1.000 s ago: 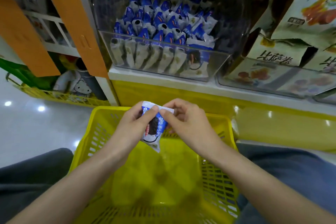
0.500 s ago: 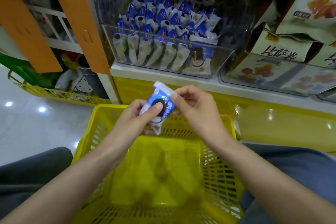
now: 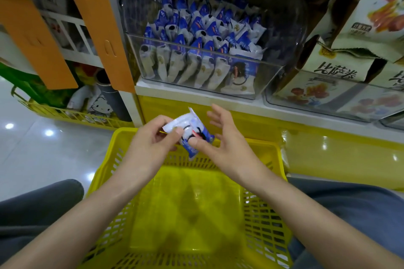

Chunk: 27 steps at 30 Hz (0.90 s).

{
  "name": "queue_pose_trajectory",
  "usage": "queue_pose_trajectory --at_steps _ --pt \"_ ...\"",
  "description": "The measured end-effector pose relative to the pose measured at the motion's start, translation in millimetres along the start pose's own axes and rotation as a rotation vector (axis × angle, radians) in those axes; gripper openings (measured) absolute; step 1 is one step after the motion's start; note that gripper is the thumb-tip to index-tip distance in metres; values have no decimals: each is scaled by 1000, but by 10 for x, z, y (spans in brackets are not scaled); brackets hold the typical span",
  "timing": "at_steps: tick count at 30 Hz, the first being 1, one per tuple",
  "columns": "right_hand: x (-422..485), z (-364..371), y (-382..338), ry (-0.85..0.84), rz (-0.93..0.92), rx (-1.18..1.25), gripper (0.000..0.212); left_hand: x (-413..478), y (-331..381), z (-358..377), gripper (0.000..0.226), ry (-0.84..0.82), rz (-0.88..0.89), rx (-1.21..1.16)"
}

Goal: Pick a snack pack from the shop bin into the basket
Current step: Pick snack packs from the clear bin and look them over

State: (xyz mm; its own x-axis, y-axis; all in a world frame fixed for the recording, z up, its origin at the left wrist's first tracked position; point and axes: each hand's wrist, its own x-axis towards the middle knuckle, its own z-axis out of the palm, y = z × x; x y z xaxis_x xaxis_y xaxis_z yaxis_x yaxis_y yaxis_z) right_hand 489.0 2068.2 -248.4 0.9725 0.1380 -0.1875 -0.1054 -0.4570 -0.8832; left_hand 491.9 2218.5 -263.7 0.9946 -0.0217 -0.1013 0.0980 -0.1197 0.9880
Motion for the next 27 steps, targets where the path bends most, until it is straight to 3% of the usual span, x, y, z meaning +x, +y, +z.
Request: queue_pose_trajectory --at_steps 2,4,6,15,27 --pt "6 -3 -18 15 -29 57 67 -23 -20 8 11 -74 -1 47" --pt "28 -22 -19 27 -29 106 34 -46 -22 18 10 -132 17 61" --pt "41 -39 -19 45 -19 142 16 -53 -12 31 16 -147 38 17" --pt "-3 -23 -25 -33 50 365 16 -62 49 74 11 -82 59 -86" --pt "-48 -92 -14 196 -386 -310 2 -46 52 112 13 -34 -25 -7"
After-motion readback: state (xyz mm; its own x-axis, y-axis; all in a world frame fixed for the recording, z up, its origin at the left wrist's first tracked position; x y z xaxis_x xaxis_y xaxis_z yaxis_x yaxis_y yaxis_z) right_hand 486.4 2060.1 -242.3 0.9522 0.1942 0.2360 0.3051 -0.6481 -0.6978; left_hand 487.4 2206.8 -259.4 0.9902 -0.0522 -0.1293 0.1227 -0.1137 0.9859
